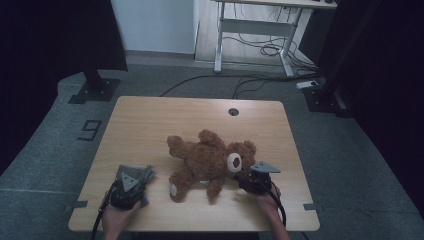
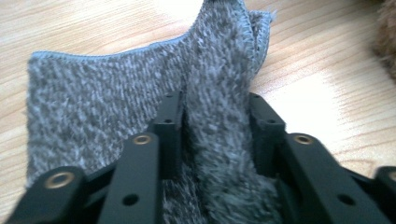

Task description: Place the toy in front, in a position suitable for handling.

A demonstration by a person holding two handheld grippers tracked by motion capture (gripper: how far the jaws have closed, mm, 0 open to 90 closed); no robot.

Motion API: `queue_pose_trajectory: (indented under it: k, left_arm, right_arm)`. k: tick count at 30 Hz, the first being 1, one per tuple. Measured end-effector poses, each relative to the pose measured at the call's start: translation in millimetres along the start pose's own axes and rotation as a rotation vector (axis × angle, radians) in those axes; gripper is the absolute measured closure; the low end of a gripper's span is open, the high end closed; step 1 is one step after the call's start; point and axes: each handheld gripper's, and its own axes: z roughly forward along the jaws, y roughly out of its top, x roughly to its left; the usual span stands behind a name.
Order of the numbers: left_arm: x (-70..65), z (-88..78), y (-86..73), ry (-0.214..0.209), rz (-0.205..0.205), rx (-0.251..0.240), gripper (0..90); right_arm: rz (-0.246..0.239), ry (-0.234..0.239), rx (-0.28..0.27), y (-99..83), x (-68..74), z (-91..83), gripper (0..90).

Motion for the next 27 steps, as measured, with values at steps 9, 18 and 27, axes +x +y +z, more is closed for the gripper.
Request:
queue_pose_trajectory:
  k: [9,18,27]
  left_arm:
    - [16.5,-15.7,2.4,-0.108,-0.084,-0.083,73.5]
    - [34.0,-44.5,7.2,-0.138,-0.146,-0.2,73.7]
    - [33.7,-50.0,8.9,-0.139,-0.147,-0.216,74.1]
  right_arm:
    - [0.001,0.001,0.0,0.0,-0.3,0.0,43.2]
    - [0.003,0.0,-0.002,-0.2,-0.2,0.0,43.1]
    - [0.003,0.001,-0.002,-0.3,-0.4,0.1,43.1]
